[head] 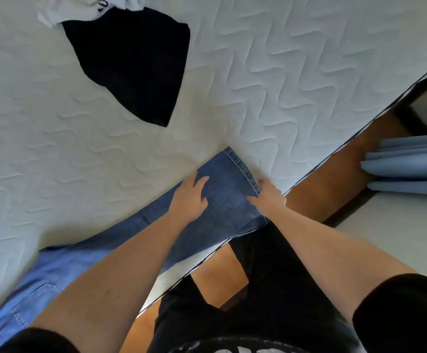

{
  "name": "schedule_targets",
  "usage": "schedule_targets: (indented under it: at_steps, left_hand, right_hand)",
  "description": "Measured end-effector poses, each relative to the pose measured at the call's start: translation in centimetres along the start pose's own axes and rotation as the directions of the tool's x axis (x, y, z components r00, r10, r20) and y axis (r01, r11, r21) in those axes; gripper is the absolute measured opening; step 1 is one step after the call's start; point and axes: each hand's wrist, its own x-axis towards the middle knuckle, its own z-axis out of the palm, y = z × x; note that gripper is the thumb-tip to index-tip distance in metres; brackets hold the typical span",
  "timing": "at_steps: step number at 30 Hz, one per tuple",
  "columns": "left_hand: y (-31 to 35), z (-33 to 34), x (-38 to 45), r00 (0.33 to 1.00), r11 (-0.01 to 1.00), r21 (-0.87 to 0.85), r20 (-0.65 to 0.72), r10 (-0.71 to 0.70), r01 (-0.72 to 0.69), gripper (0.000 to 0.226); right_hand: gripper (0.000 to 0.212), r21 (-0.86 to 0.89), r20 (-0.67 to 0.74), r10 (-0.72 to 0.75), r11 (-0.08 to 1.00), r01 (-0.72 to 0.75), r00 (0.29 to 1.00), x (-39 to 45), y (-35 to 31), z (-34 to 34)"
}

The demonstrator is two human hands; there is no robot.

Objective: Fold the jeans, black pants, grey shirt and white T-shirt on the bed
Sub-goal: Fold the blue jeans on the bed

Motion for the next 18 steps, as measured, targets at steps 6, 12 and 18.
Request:
schedule_targets:
  at_steps: [6,12,18]
  left_hand:
    - [0.9,0.3,2.8,0.953,0.816,-0.494,0.122,-0.276,0.3,0.087]
    - [-0.4,0.1,2.7,0.934,0.766,-0.537,0.259,-0.248,0.353,0.075]
    - [-1.0,-0.7,0.1,0.955,0.782,-0.55,0.196,-0.221,0.294,0.029]
  right_hand:
    - [0.048,0.038,-0.034,0.044,0.998,-0.042,0.998,-0.2,0.1,0.9]
    - [0.017,0.39,-0.003,-0.167,0.908,0.154,0.986,-3.2,-0.9,0.6]
    - [0.04,0.447,-0.038,-0.279,0.854,0.266,0.959,-6.7,-4.7,-0.1]
